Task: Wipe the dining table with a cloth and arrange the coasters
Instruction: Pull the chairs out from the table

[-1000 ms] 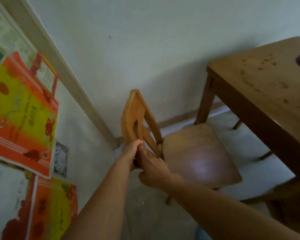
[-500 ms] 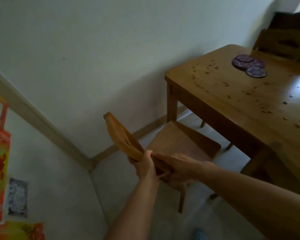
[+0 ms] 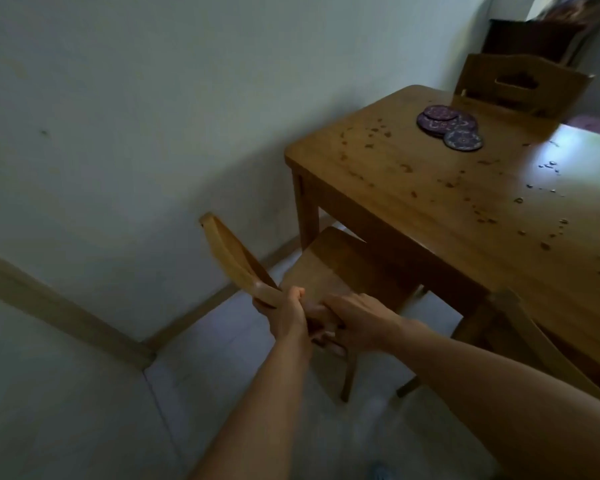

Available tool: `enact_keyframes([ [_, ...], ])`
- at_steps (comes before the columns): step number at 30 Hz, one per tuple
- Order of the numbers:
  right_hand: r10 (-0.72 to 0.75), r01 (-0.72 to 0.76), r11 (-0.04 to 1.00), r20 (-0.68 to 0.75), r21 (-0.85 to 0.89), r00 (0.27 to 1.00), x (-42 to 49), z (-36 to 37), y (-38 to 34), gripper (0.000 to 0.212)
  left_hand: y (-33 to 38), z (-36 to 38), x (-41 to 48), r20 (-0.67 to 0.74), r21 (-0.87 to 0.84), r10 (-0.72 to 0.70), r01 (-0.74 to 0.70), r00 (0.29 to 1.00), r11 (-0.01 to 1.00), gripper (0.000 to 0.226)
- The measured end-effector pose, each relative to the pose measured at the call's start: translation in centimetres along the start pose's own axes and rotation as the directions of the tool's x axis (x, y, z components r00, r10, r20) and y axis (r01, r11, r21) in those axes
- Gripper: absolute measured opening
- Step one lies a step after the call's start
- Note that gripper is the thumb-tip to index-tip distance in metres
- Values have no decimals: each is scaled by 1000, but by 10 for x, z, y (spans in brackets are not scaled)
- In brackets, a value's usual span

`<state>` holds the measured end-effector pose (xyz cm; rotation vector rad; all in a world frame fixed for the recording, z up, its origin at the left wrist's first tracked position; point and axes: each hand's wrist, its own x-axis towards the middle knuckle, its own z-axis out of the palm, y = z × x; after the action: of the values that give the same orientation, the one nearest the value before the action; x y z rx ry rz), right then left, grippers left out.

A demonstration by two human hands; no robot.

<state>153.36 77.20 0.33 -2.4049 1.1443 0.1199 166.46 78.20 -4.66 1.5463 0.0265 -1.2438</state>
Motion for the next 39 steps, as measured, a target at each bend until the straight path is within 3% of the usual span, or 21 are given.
enact_keyframes([
  [11,71,-70,997,-84,12,994,38,-42,68,31,24,93,39,119,62,-34,27,992,998,74],
  [21,78,-78,997,-163,11,983,56,-69,123,34,34,163,63,194,145,-81,54,978,988,80],
  [33,42,-36,998,-151,43,988,59,-80,151,30,35,189,70,196,215,-77,34,978,976,85],
  [36,73,-73,997,-151,7,986,59,-79,148,32,37,188,69,202,223,-89,43,975,974,95],
  [39,109,-109,994,-160,9,981,54,-81,147,43,41,186,58,213,237,-65,13,975,971,89],
])
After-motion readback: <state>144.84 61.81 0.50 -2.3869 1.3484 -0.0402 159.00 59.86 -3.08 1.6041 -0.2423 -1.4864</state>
